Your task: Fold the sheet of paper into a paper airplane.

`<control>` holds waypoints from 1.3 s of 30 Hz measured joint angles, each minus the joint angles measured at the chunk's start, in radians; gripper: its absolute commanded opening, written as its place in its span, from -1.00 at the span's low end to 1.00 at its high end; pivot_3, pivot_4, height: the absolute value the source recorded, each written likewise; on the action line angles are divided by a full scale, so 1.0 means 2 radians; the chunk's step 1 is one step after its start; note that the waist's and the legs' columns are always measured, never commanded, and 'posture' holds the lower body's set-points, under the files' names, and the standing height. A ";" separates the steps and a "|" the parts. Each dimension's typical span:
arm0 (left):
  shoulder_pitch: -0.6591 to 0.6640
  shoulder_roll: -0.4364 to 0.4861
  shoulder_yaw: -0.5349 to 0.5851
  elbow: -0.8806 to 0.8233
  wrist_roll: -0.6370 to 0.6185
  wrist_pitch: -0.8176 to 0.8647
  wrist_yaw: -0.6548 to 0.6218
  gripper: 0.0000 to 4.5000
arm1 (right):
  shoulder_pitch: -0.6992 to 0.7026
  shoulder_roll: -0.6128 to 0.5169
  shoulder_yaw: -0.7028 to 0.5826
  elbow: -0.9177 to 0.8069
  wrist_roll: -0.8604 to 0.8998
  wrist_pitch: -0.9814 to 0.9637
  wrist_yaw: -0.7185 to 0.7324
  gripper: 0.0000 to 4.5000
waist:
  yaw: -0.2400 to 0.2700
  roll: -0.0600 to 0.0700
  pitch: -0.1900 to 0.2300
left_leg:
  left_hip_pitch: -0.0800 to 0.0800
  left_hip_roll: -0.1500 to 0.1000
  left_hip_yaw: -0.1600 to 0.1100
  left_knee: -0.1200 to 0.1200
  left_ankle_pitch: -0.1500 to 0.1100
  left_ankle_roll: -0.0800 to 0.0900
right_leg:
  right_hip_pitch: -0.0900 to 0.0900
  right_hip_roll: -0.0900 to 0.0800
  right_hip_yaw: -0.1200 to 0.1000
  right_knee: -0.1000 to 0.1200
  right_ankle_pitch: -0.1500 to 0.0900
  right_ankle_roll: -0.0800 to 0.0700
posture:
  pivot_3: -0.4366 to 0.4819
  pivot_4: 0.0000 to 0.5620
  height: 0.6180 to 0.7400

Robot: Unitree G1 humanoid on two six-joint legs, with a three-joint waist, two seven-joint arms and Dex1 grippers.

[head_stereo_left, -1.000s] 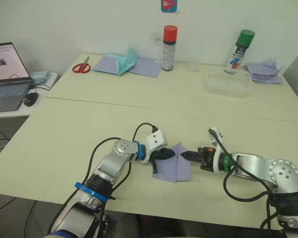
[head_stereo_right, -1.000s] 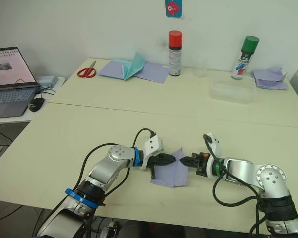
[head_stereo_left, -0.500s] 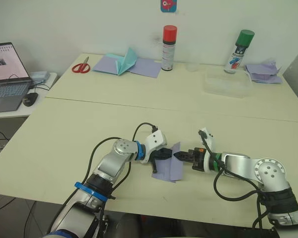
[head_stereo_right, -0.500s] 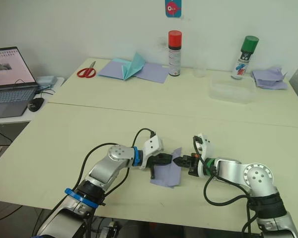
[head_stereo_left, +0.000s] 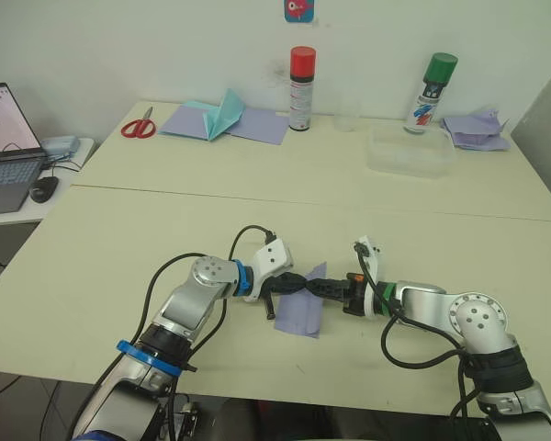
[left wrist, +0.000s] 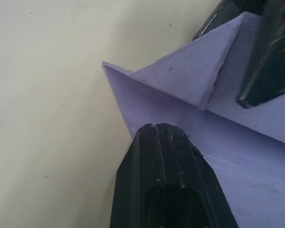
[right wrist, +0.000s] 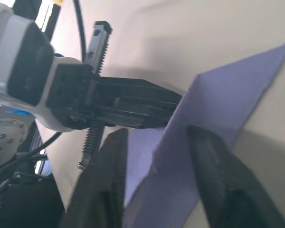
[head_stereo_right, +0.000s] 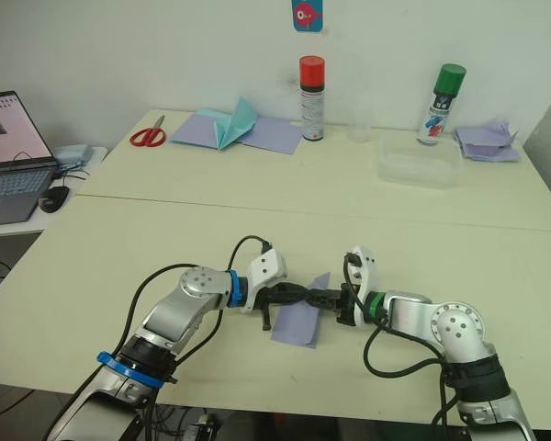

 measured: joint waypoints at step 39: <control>-0.086 -0.055 0.037 0.076 -0.036 0.023 -0.014 -1.00 | -0.003 0.072 -0.025 -0.005 -0.138 0.042 0.053 0.41 | 0.000 -0.002 0.002 | -0.006 0.000 0.001 0.000 0.000 0.000 | -0.006 0.000 0.000 0.001 0.000 0.000 | -0.05 -0.47 1.00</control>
